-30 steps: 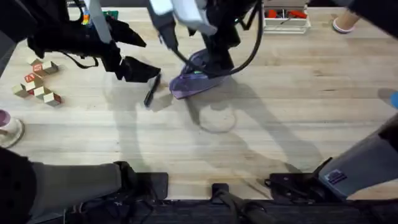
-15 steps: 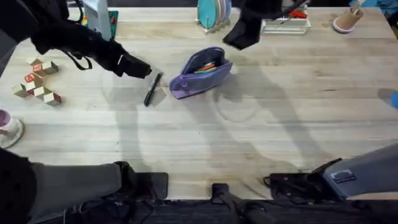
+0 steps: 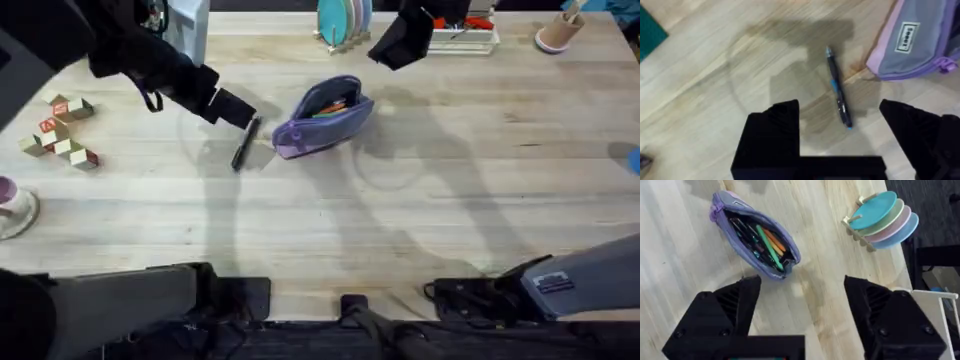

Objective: Unzip the bag, pick up the pens from the table one at a time and place them inside, then zip the bag closed.

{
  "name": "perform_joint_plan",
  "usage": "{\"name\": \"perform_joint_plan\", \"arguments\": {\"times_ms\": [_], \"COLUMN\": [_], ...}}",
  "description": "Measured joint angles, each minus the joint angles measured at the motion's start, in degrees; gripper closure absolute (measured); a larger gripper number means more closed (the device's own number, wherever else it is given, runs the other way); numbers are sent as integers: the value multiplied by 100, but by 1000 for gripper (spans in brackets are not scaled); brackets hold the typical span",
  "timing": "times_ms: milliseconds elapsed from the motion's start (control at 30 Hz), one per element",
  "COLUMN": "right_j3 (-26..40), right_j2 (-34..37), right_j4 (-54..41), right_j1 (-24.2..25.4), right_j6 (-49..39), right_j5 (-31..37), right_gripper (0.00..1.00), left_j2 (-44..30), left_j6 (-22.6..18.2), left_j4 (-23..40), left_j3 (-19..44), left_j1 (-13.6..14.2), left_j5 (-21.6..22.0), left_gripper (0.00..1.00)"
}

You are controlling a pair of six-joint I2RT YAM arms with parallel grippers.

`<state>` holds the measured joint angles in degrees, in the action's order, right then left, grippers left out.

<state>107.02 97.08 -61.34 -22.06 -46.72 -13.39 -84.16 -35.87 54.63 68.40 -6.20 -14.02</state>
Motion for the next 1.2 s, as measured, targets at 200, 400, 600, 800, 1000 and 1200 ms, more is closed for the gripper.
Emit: {"name": "perform_joint_plan", "arguments": {"times_ms": [200, 400, 600, 800, 1000, 1200], "right_j3": [0, 0, 0, 0, 0, 0], "right_j2": [0, 0, 0, 0, 0, 0], "right_j4": [4, -71, -344, -361, -361, -361], "right_j1": [0, 0, 0, 0, 0, 0], "right_j6": [2, 67, 153, 155, 155, 156], "right_j5": [0, -2, -2, -3, -2, -2], "right_gripper": [5, 5, 5, 5, 5, 5], "left_j2": [0, 0, 0, -18, -313, -798], "left_j6": [167, 206, 206, 72, 23, 2], "left_j4": [186, 175, 177, 172, 106, -3], "left_j3": [0, 0, 0, -45, -107, -127], "left_j1": [-4, -4, -4, 35, 92, 286], "left_j5": [177, 190, 278, 434, 442, 442], "left_gripper": [6, 6, 6, 6, 6, 6]}}
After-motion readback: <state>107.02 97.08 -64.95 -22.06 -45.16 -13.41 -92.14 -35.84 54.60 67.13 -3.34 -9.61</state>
